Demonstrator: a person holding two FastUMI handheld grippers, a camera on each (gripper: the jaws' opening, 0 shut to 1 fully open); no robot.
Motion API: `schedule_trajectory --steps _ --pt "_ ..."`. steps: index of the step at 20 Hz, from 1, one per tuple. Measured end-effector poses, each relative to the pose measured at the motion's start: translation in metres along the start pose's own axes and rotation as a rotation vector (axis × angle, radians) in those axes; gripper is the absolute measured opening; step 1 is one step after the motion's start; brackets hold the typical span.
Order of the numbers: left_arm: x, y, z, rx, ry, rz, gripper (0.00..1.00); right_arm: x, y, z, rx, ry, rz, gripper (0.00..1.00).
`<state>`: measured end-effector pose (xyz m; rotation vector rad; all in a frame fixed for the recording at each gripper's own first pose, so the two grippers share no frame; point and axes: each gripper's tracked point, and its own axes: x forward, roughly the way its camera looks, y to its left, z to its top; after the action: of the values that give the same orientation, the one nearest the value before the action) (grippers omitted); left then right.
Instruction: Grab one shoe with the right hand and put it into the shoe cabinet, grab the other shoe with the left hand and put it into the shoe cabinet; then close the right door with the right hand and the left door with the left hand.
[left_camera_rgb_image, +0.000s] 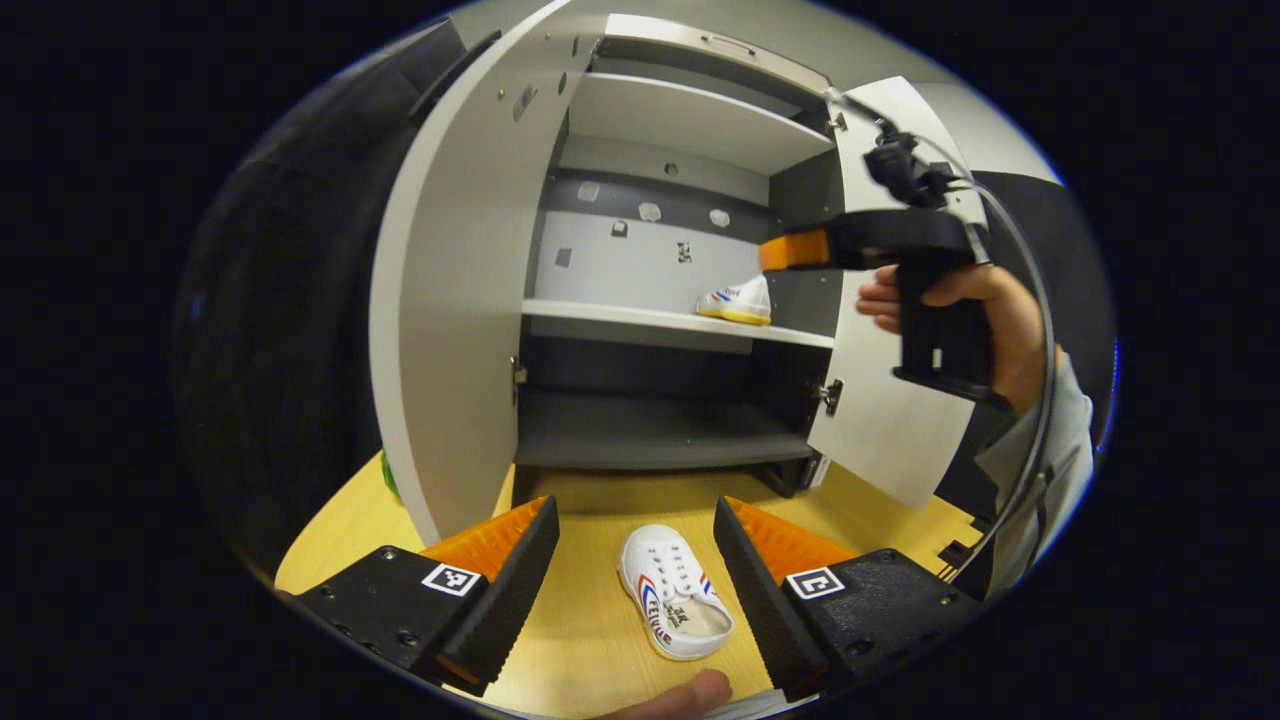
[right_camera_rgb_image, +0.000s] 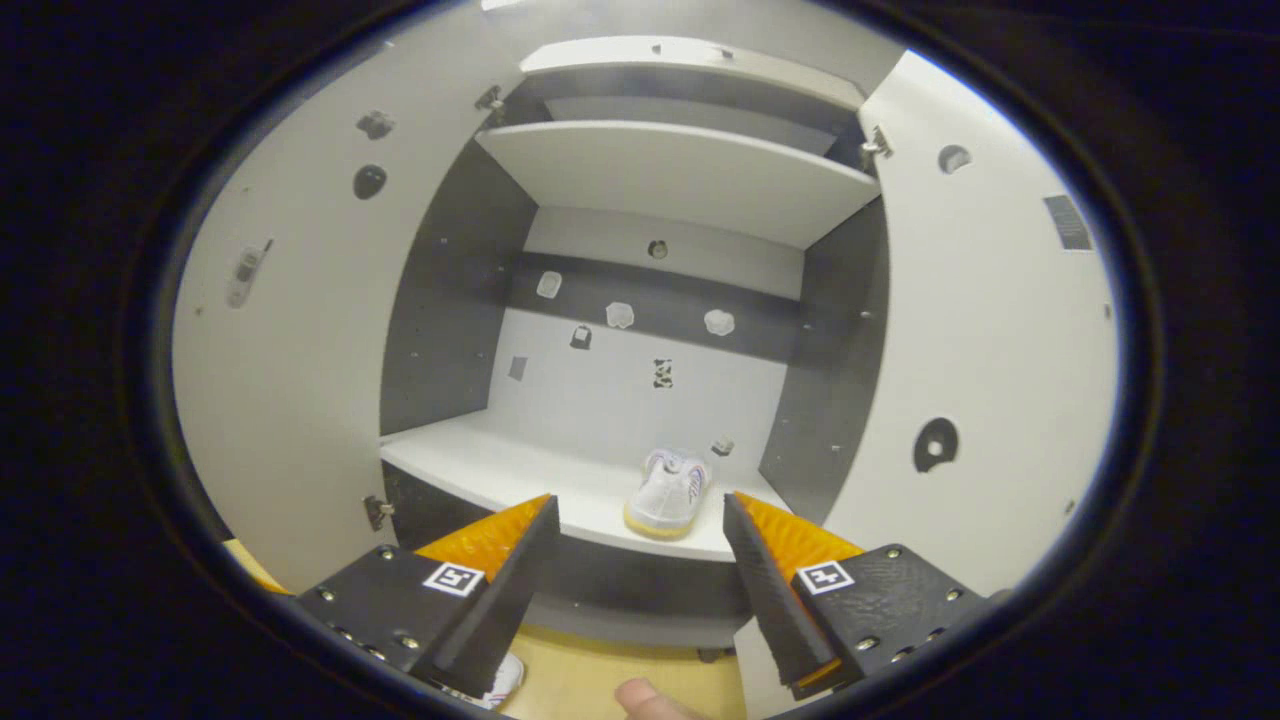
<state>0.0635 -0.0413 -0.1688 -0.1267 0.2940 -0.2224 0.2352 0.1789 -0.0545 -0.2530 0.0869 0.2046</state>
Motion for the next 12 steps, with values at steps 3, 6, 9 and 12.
schedule_trajectory --steps 3,6,9,12 --pt "0.017 0.007 -0.033 0.015 0.078 0.037 0.96 -0.075 -0.005 -0.019 -0.004 -0.025 -0.043 0.98" --pt "0.040 0.016 -0.069 0.009 0.173 0.074 0.95 -0.133 -0.004 -0.050 0.017 -0.028 -0.067 0.99" --pt "0.057 0.016 -0.110 -0.021 0.292 0.067 0.96 -0.161 -0.009 -0.081 0.050 -0.020 -0.079 0.98" --pt "0.071 0.010 -0.141 -0.061 0.386 0.034 0.96 -0.176 -0.031 -0.097 0.079 -0.042 -0.145 0.98"
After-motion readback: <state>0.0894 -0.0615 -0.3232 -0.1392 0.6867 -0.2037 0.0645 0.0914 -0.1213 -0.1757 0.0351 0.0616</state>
